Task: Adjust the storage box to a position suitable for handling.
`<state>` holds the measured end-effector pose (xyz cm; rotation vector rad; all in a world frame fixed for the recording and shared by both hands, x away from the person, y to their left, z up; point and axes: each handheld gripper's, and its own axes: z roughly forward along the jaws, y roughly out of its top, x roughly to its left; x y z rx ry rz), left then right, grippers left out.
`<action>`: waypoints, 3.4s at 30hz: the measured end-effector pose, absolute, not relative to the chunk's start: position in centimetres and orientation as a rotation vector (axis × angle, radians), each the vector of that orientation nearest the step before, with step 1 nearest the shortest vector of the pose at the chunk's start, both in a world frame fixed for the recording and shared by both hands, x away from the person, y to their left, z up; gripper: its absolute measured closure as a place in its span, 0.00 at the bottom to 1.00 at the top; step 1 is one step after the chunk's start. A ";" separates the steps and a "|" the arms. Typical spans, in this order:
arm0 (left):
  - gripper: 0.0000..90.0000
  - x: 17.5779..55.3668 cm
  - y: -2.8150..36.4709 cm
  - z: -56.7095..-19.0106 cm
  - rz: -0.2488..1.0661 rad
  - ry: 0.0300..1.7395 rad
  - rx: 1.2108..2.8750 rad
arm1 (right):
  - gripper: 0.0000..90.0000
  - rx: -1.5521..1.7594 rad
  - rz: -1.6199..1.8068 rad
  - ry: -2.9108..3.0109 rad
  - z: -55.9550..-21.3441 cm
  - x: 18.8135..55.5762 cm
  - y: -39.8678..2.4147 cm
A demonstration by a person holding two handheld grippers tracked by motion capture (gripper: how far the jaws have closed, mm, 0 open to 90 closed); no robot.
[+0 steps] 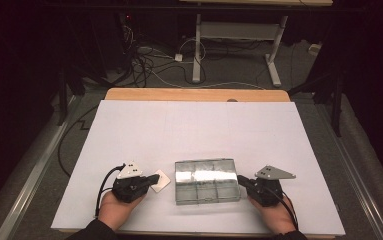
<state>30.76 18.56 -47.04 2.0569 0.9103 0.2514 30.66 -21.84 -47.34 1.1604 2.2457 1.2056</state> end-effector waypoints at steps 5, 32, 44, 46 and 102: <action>0.97 30.8 18.5 -47.1 0.250 0.910 2.058 | 1.00 1.124 1.183 2.276 -47.3 28.9 -21.4; 0.97 30.1 18.9 -47.5 0.241 0.903 2.046 | 1.00 1.095 1.222 2.271 -47.0 27.1 -21.6; 0.97 29.6 19.5 -48.0 0.248 0.931 2.023 | 1.00 1.083 1.277 2.212 -46.0 27.8 -22.0; 0.97 29.7 19.6 -48.0 0.255 0.933 2.020 | 1.00 1.081 1.281 2.209 -45.9 27.9 -22.1; 0.97 30.0 19.1 -47.0 0.228 0.861 2.022 | 1.00 0.815 1.470 2.317 -43.8 26.9 -15.6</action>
